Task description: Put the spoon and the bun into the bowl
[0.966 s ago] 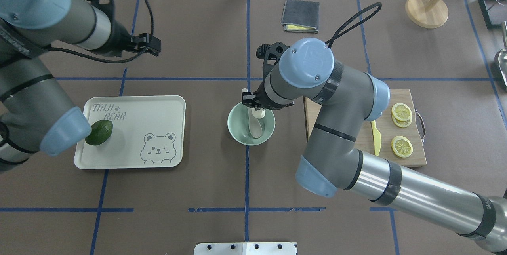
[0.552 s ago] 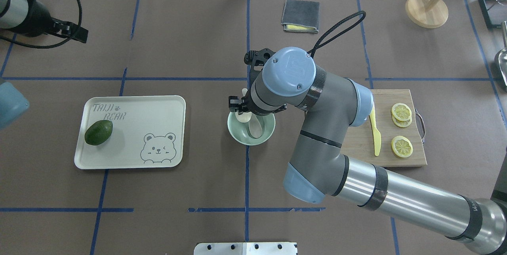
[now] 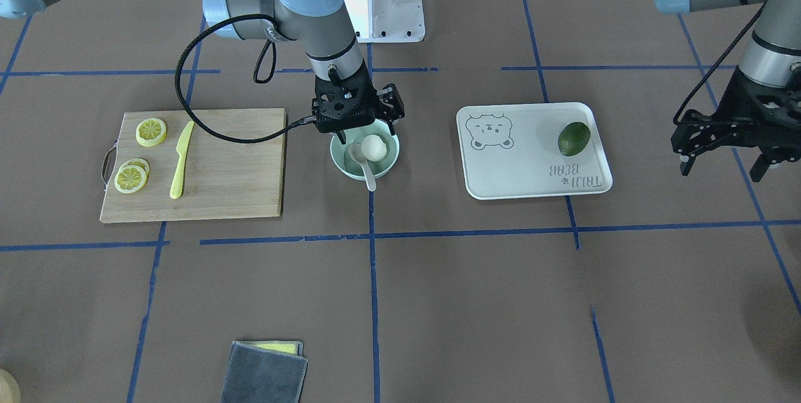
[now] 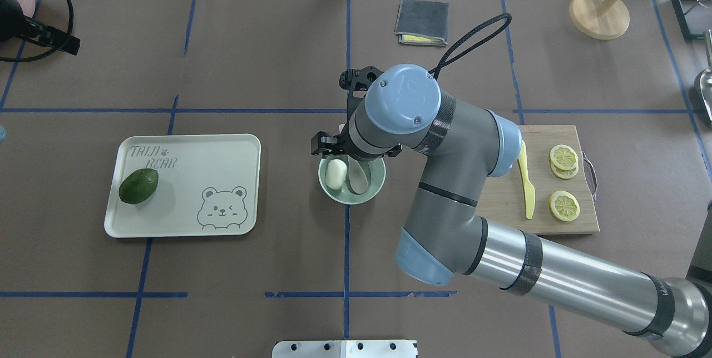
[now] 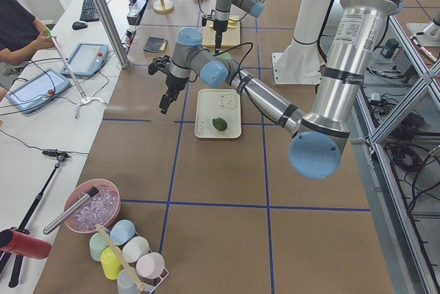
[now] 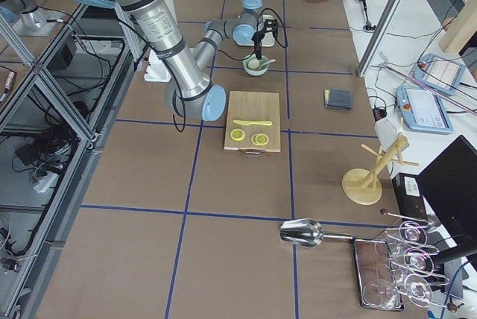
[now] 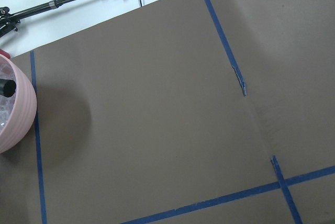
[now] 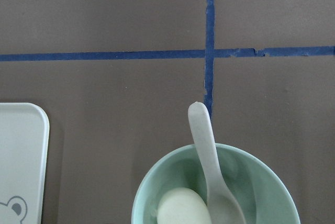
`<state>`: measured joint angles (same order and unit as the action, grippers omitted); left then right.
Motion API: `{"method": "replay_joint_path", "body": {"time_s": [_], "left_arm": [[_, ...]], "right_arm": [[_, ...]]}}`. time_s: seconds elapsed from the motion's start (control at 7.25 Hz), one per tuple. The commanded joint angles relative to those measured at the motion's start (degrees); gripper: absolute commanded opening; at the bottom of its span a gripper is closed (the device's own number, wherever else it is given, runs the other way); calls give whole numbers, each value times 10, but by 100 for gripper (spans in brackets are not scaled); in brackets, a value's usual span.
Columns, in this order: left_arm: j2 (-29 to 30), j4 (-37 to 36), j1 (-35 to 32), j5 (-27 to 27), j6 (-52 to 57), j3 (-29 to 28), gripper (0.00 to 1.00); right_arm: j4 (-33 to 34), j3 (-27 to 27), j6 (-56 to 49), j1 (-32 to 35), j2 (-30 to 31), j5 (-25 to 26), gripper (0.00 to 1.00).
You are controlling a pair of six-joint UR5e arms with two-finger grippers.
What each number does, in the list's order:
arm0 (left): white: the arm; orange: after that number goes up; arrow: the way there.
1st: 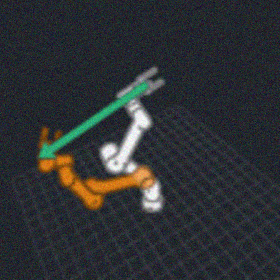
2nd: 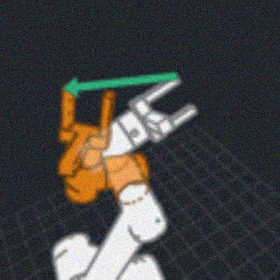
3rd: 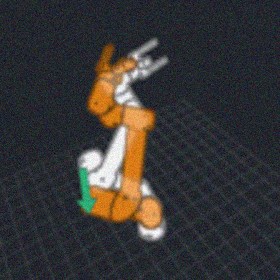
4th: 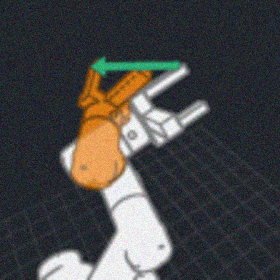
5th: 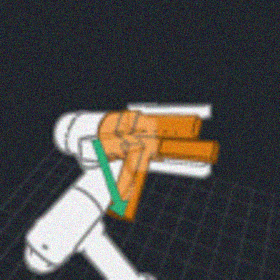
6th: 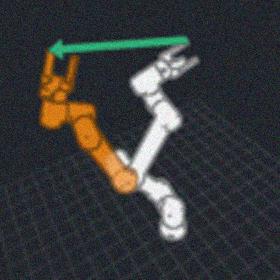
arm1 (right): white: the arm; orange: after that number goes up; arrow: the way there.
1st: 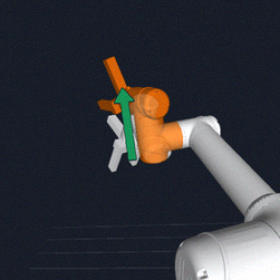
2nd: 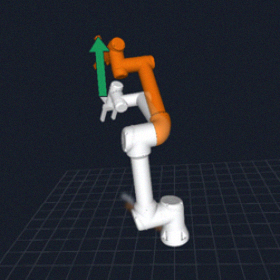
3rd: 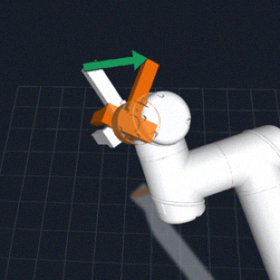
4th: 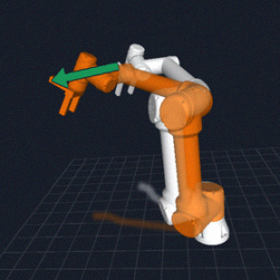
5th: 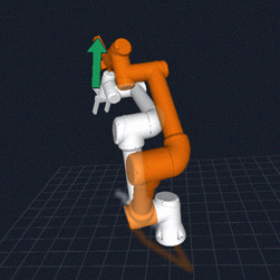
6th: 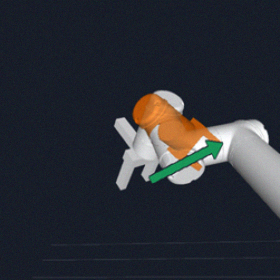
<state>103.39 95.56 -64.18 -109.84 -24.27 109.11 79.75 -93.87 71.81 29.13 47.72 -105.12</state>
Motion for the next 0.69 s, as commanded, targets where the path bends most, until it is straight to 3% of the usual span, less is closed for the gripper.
{"method": "replay_joint_path", "body": {"time_s": [0.0, 0.14, 0.41, 0.55], "left_arm": [[-5, -1, -14, 0, 24, -6, 100], [-26, -1, -43, -13, 71, -12, 100], [-64, 0, -109, -117, 173, -37, 100], [-81, -3, -135, -128, 192, -38, 100]], "right_arm": [[2, -5, -2, 4, 1, -1, 100], [11, -35, -7, 21, 23, -9, 100], [77, -114, -54, 68, 73, -50, 100], [124, -146, -99, 86, 90, -54, 100]]}}
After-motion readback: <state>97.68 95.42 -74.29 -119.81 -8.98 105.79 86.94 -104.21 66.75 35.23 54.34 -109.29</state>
